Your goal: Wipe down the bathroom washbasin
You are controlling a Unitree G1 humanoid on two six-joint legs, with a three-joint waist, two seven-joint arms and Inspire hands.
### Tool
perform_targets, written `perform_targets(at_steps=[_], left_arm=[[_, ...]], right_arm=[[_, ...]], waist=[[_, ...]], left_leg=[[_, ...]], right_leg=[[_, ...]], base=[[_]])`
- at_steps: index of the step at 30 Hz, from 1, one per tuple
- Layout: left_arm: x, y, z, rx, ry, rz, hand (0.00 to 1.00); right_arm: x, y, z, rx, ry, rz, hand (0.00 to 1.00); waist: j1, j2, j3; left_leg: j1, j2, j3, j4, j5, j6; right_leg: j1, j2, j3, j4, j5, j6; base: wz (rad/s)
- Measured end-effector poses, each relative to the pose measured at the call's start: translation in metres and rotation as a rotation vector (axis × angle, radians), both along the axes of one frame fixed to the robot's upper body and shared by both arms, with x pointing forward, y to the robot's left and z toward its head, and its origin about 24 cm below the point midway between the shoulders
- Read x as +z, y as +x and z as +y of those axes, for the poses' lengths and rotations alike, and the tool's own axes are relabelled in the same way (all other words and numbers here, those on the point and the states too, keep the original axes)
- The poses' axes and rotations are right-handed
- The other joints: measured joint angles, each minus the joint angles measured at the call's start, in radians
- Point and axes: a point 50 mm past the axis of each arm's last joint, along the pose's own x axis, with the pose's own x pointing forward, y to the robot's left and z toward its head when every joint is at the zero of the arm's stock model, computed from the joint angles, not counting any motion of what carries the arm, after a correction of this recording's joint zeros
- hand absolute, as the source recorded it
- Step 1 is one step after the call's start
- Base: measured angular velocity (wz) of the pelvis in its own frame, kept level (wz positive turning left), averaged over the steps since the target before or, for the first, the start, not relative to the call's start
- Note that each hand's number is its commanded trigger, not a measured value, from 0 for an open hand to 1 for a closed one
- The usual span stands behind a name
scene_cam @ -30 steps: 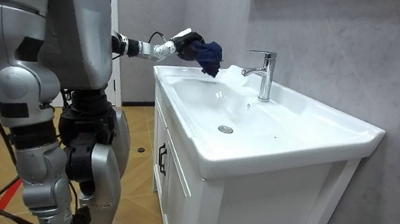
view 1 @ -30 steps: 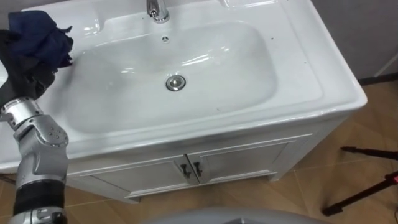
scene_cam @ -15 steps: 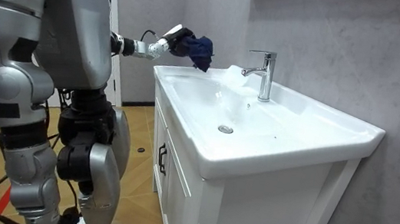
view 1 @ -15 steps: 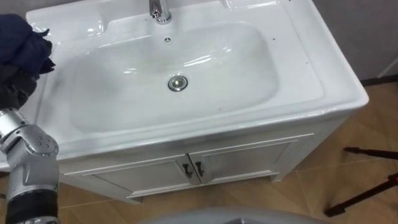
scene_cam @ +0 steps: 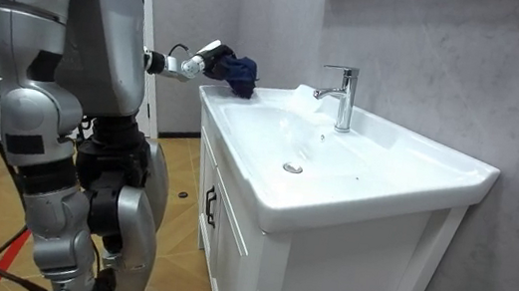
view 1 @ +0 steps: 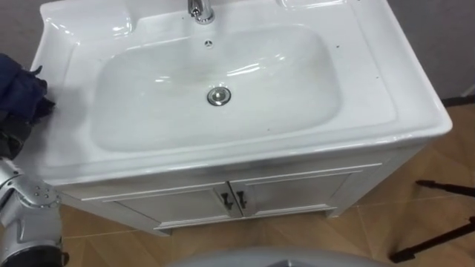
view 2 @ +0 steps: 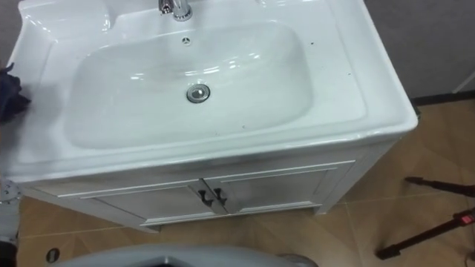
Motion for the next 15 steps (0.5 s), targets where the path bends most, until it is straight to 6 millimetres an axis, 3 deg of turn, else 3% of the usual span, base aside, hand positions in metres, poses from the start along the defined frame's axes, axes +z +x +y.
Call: perform_targets(at_steps=[13,14,15], left_arm=[[-0.019,-0.011,0.0,0.016,-0.036,0.09,1.0],[-0.019,-0.011,0.0,0.016,-0.036,0.092,0.85],[-0.02,-0.011,0.0,0.016,-0.038,0.095,0.61]], right_arm=[[0.0,-0.011,0.0,-0.005,0.001,0.027,0.0],[0.0,-0.01,0.0,-0.005,0.001,0.026,0.0],[0.0,-0.01,0.0,-0.004,0.001,0.024,0.0]], waist=[[-0.008,0.001,-0.0004],[-0.008,0.001,-0.0001],[-0.009,0.0,0.0003]], left_leg=[[0.004,0.0,0.002,0.0,0.0,0.0],[0.003,0.0,0.001,0.0,0.0,0.0],[0.003,-0.001,-0.001,0.0,0.0,0.0]], right_leg=[[0.009,0.0,0.001,-0.001,0.0,0.0],[0.009,0.0,0.001,-0.001,0.0,0.001],[0.009,-0.001,0.0,-0.001,-0.001,0.001]], base=[[0.0],[0.0],[0.03]])
